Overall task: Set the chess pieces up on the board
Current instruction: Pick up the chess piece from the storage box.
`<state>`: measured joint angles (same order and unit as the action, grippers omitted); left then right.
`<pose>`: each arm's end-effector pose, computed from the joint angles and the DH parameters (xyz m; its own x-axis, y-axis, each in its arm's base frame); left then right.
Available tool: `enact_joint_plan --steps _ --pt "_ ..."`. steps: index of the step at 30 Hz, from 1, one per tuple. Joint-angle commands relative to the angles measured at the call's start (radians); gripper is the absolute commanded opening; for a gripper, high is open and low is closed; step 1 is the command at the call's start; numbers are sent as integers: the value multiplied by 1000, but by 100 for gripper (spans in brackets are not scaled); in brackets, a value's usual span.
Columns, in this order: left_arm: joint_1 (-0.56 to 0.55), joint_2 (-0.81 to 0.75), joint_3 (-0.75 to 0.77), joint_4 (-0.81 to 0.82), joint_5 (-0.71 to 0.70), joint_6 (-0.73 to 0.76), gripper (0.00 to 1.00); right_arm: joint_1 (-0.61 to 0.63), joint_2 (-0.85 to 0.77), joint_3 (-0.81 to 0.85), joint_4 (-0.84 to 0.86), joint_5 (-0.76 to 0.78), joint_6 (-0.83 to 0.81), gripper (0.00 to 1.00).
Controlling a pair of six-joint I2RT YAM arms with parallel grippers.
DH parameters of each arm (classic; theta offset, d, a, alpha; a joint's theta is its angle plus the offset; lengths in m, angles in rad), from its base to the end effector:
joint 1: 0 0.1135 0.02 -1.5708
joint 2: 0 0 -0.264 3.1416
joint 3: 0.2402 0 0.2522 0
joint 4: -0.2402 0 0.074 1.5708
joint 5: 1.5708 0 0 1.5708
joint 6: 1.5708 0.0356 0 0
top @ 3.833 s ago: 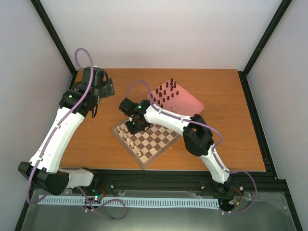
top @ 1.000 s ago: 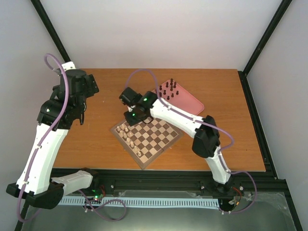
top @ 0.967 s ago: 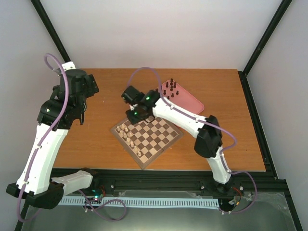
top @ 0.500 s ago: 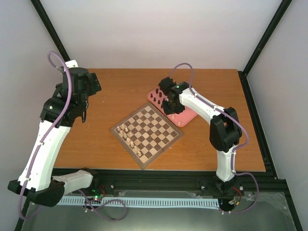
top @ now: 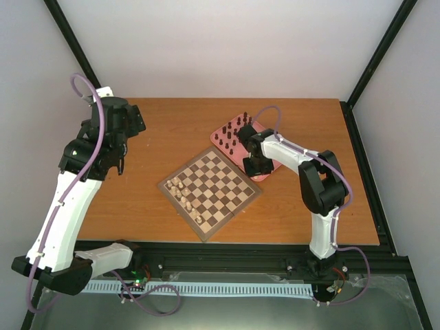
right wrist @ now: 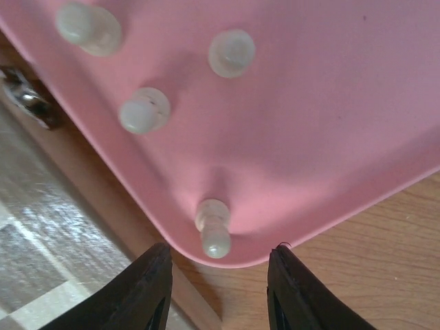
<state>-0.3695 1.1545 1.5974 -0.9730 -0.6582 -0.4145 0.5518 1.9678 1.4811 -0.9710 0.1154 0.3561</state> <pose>0.1916 -0.0508 0.4625 -0.3484 -0.2067 -0.9143 -0.3788 0.9232 -0.0644 0.3249 0.1952 0.1868 -0.9707 -0.1909 -0.1457 -0.1827 0.9808 -0.0679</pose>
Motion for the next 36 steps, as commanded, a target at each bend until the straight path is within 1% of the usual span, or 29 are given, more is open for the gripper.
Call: enact_joint_plan --steps 1,7,18,27,31,33,36 --pt "-7 -7 -3 -1 6 1 100 -21 -47 -29 44 -6 -6 39" --pt "-6 -12 -5 -7 4 -1 100 -29 -34 -41 66 -16 -12 39" --pt "-6 -14 -4 -19 1 -6 100 -54 -9 -52 83 -18 -24 33" --pt "-7 -11 -11 -17 -4 -6 100 -55 9 -46 87 -49 -34 32" --pt "-6 -10 -16 -13 -6 -4 100 -55 20 -49 87 -56 -34 29" --pt "-6 -9 -18 -11 -6 -3 100 -55 23 -51 89 -60 -34 26" --pt "-6 -7 -22 -9 -6 -2 100 -55 25 -56 90 -69 -34 26"
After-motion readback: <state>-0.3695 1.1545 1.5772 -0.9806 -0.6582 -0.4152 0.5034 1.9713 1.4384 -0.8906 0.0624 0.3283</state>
